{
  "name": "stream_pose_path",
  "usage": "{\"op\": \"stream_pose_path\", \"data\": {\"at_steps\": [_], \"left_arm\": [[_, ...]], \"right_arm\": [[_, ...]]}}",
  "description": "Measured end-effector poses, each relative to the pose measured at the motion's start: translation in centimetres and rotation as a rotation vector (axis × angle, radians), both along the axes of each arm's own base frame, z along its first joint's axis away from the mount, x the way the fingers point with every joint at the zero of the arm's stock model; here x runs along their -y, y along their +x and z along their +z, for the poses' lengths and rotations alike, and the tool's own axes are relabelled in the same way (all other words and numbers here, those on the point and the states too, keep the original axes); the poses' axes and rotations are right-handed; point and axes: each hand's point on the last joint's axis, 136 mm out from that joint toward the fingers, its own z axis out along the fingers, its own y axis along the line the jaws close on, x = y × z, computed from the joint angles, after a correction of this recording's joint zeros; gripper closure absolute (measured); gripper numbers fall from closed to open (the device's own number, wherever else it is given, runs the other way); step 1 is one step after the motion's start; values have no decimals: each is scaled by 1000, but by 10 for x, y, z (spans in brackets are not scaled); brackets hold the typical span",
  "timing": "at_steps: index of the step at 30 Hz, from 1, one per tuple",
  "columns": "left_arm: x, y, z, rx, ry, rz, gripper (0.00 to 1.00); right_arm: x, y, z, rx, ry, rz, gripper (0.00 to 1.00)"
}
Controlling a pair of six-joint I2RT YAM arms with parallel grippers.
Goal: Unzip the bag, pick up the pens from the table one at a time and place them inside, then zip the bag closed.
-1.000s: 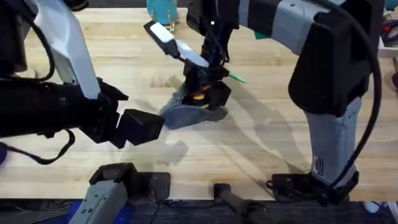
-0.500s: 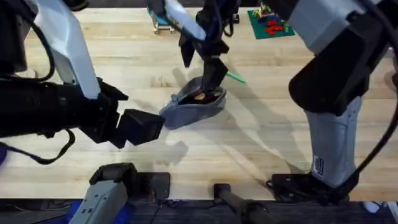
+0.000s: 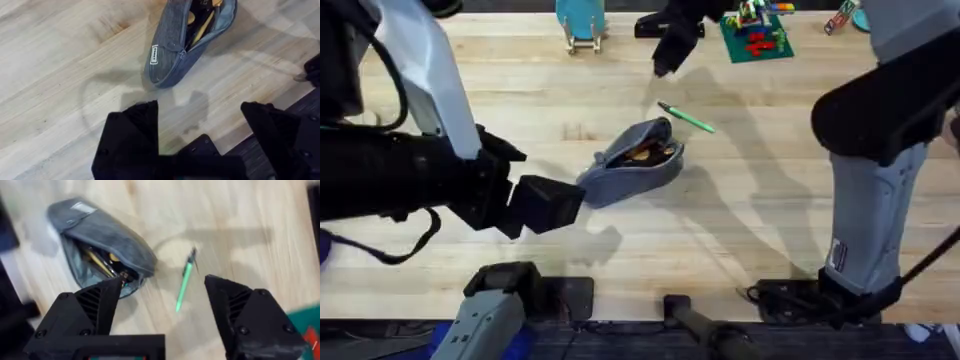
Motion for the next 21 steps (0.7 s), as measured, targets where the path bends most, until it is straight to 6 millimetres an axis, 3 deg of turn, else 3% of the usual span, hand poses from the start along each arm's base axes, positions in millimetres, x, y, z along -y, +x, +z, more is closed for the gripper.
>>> {"op": "stream_pose_path", "data": {"at_steps": [6, 21], "left_arm": [[0, 0, 0, -1, 0, 0, 5], [0, 0, 0, -1, 0, 0, 5]], "right_arm": [[28, 16, -2, -53, -35, -232, 5], [39, 21, -6, -55, -90, -337, 5]]}}
